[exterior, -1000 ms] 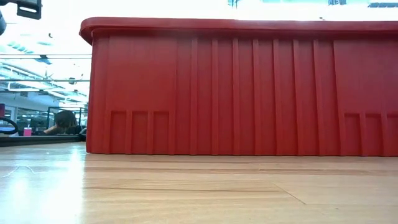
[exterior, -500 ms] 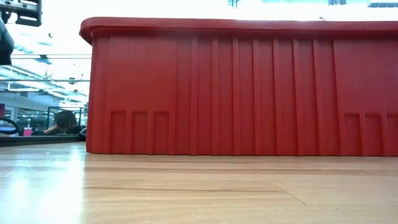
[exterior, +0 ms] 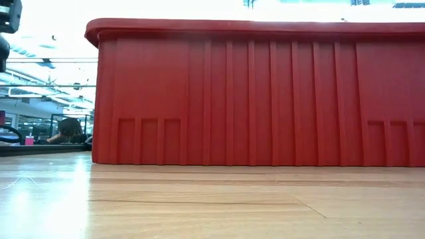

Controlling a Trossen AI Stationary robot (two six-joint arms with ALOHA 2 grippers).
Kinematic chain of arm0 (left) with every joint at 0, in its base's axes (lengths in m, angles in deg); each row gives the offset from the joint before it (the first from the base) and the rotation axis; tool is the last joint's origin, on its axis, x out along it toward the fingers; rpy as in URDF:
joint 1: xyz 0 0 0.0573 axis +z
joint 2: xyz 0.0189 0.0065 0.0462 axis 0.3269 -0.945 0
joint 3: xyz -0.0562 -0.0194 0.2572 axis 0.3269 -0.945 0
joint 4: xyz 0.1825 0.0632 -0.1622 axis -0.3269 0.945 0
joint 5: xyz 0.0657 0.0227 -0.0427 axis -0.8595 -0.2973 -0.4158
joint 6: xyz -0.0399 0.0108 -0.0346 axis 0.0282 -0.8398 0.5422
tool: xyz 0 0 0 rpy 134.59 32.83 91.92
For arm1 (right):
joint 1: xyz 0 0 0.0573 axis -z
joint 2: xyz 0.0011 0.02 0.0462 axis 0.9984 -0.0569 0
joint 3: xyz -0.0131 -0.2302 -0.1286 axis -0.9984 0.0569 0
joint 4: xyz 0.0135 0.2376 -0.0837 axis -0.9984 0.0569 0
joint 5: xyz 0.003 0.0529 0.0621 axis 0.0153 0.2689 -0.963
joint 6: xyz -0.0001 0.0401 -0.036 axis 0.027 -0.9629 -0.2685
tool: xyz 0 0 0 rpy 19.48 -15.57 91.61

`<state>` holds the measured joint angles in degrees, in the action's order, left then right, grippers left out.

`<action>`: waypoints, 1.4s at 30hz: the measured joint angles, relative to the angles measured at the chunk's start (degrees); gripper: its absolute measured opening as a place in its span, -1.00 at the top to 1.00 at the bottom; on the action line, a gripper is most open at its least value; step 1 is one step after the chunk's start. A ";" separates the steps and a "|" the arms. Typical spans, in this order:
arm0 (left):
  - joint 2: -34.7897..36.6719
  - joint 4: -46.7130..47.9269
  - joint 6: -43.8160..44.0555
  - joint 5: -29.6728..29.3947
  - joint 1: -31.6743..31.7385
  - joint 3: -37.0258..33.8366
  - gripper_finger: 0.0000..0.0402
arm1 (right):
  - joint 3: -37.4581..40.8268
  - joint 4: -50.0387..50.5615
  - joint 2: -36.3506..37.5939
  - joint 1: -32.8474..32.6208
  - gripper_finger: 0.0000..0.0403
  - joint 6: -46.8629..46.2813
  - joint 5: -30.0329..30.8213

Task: Pick and place slides into bin
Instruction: Return to Home Position

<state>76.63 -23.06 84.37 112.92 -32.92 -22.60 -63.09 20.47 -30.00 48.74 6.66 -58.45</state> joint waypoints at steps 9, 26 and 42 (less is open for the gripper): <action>0.00 -0.11 -2.09 -1.29 -2.45 0.00 0.96 | 0.00 -0.11 0.00 0.00 1.00 0.04 0.02; 0.00 -0.16 -0.82 -9.24 -2.54 0.00 0.96 | 0.00 -0.13 0.00 0.00 1.00 0.04 0.04; 0.00 -0.16 -0.95 -9.28 -2.54 0.00 0.96 | 0.00 -0.13 0.00 0.00 1.00 0.04 0.07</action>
<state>76.63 -23.22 83.42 103.64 -35.46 -22.60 -63.09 20.34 -30.00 48.74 6.70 -58.38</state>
